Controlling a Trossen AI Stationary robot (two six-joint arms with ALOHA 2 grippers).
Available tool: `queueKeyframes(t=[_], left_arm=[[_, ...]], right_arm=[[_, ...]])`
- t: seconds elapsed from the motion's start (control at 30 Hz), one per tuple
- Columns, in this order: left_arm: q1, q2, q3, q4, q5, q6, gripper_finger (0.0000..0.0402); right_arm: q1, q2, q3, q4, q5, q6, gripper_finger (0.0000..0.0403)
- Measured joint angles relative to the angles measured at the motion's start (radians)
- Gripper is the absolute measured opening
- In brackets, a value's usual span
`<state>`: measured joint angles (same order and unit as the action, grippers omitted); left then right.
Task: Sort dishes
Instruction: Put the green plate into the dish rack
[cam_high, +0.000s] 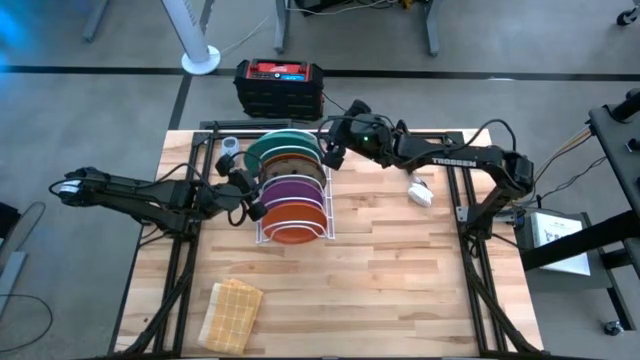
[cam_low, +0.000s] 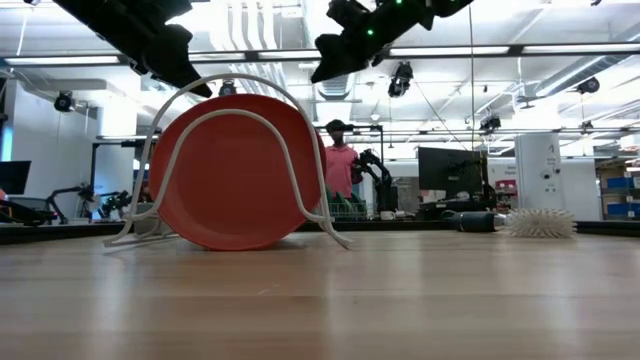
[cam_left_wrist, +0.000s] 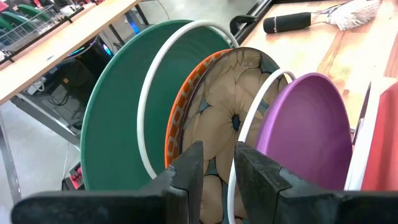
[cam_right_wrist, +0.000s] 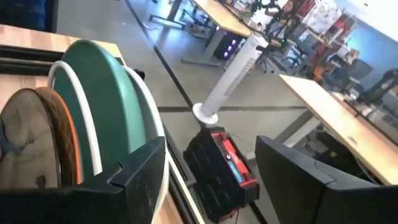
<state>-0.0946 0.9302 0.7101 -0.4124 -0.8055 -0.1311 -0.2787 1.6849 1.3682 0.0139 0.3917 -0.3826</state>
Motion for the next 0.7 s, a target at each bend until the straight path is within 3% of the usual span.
queueKeyframes(t=[0.53, 0.7], left_arm=[[-0.019, -0.002, 0.048, -0.004, -0.097, 0.0, 0.0078], [-0.08, -0.001, 0.116, -0.138, -0.236, -0.091, 0.0077]], right_arm=[[-0.033, -0.029, -0.126, -0.116, 0.033, 0.131, 0.0196], [-0.072, -0.04, -0.176, -0.121, 0.053, 0.146, 0.0175]])
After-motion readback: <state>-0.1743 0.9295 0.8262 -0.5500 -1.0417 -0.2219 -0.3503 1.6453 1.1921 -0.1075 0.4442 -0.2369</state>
